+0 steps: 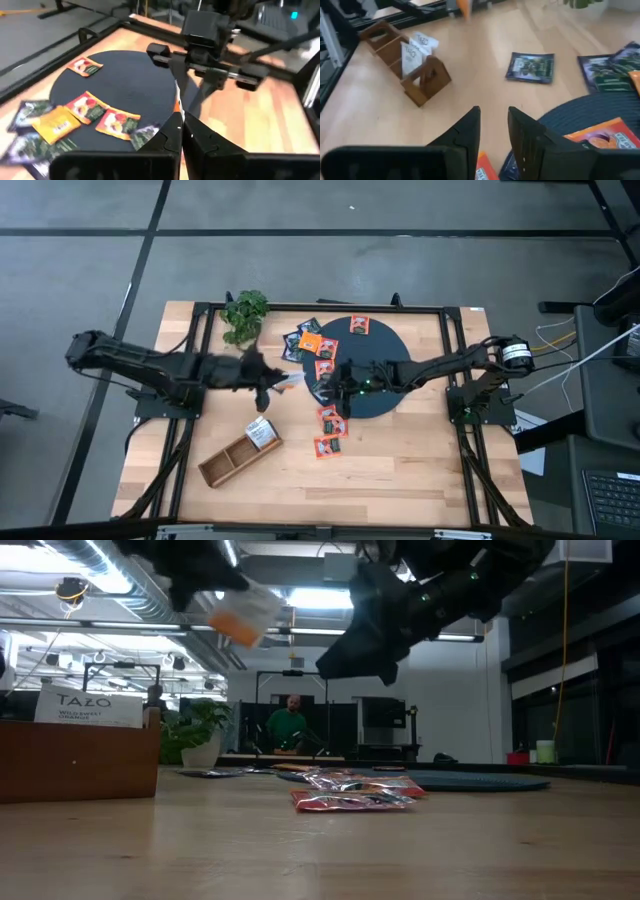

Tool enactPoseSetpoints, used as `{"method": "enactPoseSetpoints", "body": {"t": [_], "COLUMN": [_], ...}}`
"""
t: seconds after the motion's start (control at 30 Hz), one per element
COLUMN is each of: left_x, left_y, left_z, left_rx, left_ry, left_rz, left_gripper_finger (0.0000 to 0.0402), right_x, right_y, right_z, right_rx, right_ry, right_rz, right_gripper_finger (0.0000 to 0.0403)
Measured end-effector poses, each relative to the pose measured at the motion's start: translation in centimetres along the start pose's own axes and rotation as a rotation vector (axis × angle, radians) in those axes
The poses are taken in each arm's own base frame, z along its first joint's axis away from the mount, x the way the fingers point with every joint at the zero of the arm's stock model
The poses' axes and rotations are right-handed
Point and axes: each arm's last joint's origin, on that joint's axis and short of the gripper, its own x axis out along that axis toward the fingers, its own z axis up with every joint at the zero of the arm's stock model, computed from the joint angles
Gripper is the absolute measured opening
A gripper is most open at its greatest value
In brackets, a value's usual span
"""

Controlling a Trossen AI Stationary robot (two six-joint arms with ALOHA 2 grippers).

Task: Pick & Place Tea
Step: Put the white tea bag into the right section of the wooden organizer

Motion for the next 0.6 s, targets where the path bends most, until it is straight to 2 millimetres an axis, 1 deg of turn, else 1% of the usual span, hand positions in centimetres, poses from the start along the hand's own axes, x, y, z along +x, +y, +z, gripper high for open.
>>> {"method": "enactPoseSetpoints", "body": {"t": [0.2,0.37,0.47,0.6], "left_x": [-2.9,-5.2,-6.1,-6.6], "left_y": [-2.5,-4.6,-5.8,-7.5], "left_z": [-4.0,-6.2,-7.7,-9.8], "left_rx": [-0.105,-0.15,-0.15,-0.148], "left_ry": [-0.182,-0.286,-0.319,-0.362], "left_rz": [0.015,0.101,0.134,0.164], "left_gripper_finger": [0.0002,0.0001,0.0002,0.0001], "right_x": [-0.1,-0.1,-0.1,-0.1], "right_y": [-0.1,-0.1,-0.1,0.0], "right_z": [-1.0,-0.9,-0.8,-0.6], "right_rx": [0.019,0.025,0.026,0.03], "right_ry": [-0.013,-0.024,-0.028,-0.047], "right_rz": [-0.027,-0.027,-0.024,-0.019], "right_gripper_finger": [0.01,0.01,0.01,0.01]}}
